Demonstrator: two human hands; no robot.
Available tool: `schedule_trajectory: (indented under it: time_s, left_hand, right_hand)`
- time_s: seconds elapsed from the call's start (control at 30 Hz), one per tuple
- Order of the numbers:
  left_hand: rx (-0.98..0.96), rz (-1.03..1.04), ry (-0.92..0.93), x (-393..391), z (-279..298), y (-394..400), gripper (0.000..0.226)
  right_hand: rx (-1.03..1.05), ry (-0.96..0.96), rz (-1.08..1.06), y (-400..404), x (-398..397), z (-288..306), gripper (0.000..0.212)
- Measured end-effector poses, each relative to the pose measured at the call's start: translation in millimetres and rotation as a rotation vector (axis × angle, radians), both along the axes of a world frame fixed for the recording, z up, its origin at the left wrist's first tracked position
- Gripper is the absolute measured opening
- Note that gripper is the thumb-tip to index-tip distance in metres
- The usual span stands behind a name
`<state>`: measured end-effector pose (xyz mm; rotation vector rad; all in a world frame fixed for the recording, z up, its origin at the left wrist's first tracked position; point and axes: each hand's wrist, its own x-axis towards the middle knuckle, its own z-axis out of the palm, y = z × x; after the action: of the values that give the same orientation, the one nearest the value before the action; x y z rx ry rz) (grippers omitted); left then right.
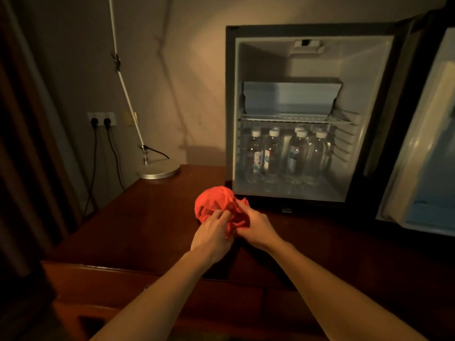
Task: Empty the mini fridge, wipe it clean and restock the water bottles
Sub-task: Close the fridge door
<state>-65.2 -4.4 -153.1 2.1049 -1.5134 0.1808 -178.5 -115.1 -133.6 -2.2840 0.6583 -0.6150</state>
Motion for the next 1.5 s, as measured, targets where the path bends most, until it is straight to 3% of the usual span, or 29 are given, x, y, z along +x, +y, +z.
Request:
schedule_trajectory:
  time_s: [0.13,0.3,0.5,0.7,0.8,1.1,1.5]
  left_hand:
    - [-0.009,0.041,0.01,25.0,9.5,17.1,0.055]
    - [-0.126,0.168,0.009,60.0,8.0,43.1,0.042]
    - [-0.144,0.269,0.011,88.0,15.5,68.8,0.043]
    - [-0.122,0.264,0.013,89.0,22.6,76.7,0.032]
    - [-0.129,0.206,-0.022,70.9,27.8,67.5,0.037]
    - [-0.068,-0.027,-0.092,-55.6,62.5,7.2,0.049]
    - [-0.069,-0.265,-0.132,-247.0,80.7,-98.4,0.039]
  right_hand:
    - [-0.028,0.031,0.044,6.3,36.4,4.0,0.075]
    - [-0.035,0.008,0.144,26.0,78.2,1.0,0.068]
    - [0.023,-0.047,0.231,54.4,117.8,-7.0,0.065]
    - [-0.004,-0.096,0.169,53.3,111.6,-4.3,0.073]
    - [0.019,-0.121,0.089,41.4,83.9,2.8,0.081]
    - [-0.167,-0.051,-0.267,-4.3,-72.9,31.3,0.075]
    - [-0.165,-0.07,-0.566,-70.9,-316.2,50.9,0.063]
